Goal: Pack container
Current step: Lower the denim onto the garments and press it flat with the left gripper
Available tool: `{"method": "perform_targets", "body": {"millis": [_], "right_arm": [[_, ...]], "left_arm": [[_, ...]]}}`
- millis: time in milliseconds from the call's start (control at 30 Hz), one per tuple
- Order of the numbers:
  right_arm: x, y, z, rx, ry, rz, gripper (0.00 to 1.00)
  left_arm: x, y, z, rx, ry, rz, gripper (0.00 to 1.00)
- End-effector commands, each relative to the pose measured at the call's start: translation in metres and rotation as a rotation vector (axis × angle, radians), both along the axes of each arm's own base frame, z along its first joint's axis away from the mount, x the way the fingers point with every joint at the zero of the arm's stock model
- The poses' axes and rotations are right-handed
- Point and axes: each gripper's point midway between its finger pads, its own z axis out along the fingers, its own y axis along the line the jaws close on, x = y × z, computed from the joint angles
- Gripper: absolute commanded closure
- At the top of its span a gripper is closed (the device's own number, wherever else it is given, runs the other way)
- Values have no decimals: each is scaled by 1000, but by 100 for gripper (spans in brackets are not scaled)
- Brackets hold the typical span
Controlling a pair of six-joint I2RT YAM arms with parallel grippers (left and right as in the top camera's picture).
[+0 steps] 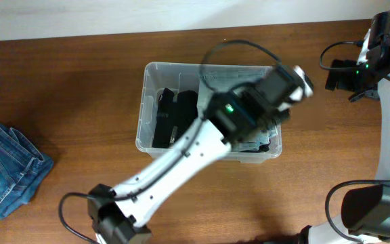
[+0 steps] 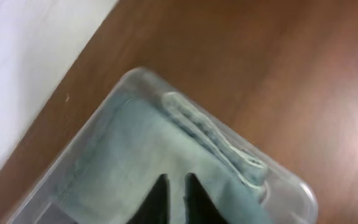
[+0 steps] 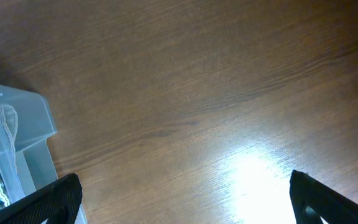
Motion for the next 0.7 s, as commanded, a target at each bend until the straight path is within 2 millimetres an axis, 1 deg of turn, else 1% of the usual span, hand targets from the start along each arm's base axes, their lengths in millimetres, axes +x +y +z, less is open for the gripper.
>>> {"method": "perform_targets", "body": {"millis": [0, 33, 67, 133, 200, 333, 467, 533, 667], "right_arm": [[0, -3, 4, -9, -11, -14, 1], [0, -3, 4, -9, -11, -14, 1], [0, -3, 4, -9, -11, -14, 1], [0, -3, 4, -9, -11, -14, 1], [0, -3, 4, -9, -11, -14, 2], [0, -3, 4, -9, -11, -14, 1], [0, -3, 4, -9, -11, -14, 1], [0, -3, 4, -9, -11, -14, 1], [0, -3, 4, -9, -11, -14, 1]], "left_arm": [[31, 23, 11, -238, 158, 309, 99], [37, 28, 11, -262, 180, 340, 100], [40, 29, 9, -276, 202, 340, 100], [40, 25, 3, -298, 266, 304, 100], [42, 24, -9, -288, 300, 299, 99], [48, 17, -46, -249, 363, 326, 99], [38, -1, -87, -219, 489, 273, 99], [35, -3, -105, -195, 531, 269, 99], [36, -4, -143, -137, 573, 289, 99]]}}
